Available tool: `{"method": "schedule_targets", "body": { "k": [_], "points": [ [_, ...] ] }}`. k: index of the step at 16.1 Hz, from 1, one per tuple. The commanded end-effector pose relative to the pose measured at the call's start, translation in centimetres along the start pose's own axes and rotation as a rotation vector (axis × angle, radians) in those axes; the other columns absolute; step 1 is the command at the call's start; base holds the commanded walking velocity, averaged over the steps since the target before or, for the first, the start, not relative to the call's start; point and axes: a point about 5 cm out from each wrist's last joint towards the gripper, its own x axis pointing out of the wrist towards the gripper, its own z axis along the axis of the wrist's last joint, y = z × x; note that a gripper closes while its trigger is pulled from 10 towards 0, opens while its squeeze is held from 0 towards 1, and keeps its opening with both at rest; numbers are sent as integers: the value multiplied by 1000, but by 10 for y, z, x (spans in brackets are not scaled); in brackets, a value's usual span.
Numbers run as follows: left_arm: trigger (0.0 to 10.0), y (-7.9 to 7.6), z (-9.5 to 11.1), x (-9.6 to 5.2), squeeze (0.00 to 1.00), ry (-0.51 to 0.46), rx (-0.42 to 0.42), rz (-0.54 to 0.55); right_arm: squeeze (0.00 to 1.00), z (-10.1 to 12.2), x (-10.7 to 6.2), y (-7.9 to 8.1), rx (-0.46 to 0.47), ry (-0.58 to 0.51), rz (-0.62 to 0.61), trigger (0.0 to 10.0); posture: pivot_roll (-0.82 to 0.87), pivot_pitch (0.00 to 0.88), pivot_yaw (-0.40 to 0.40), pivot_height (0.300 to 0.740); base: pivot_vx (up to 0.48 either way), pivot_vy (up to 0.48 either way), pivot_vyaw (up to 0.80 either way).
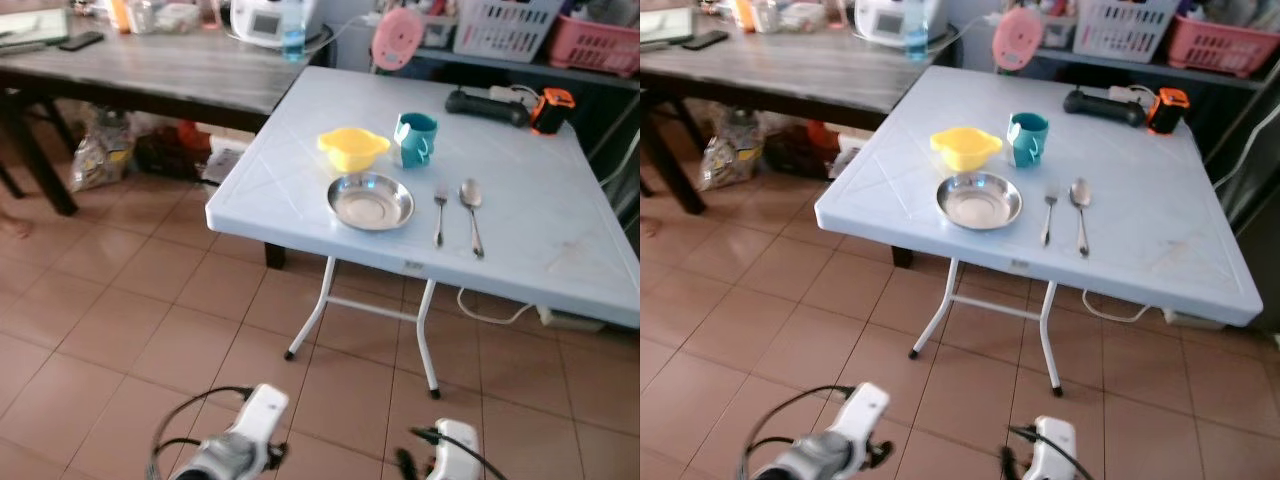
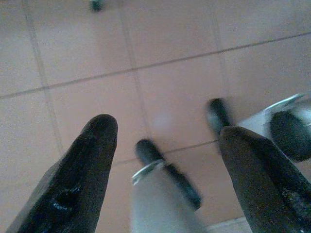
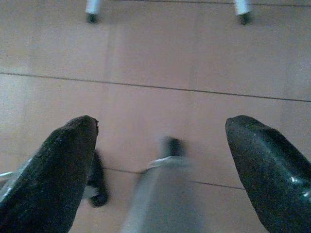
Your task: Setting the table
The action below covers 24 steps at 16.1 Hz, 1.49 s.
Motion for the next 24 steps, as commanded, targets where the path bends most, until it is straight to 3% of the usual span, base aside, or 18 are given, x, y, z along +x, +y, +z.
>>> {"method": "schedule_targets", "body": {
  "k": [1, 6, 16, 20, 23, 24],
  "points": [
    [10000, -5, 2, 1, 0, -2, 7, -12, 0, -2, -1, -6, -10, 12, -11, 10000, 87, 47, -13, 740, 0, 0, 0],
    [10000, -7, 12, 1, 0, -45, 27, -41, 0, 0, -2, -8, -3, -4, -22, 10000, 93, 46, -14, 740, 0, 0, 0],
    [10000, 5, 58, -5, 0, -275, 72, -82, 0, 44, 0, -11, 6, -250, -19, 10000, 104, 48, -11, 740, 0, 0, 0],
    [10000, 28, 69, -15, 0, -391, 30, -58, 0, 53, -5, -8, 8, -364, 26, 10000, 116, 51, -11, 740, 0, 0, 0],
    [10000, 38, 63, -20, 0, -462, -12, -27, 0, 52, -13, -24, 21, -409, 3, 10000, 125, 52, -21, 740, 0, 0, 0],
    [10000, 41, 64, -24, 0, -524, -29, -12, 0, 52, -19, -30, 14, -439, 5, 10000, 127, 53, -23, 740, 0, 0, 0]
  ]
}}
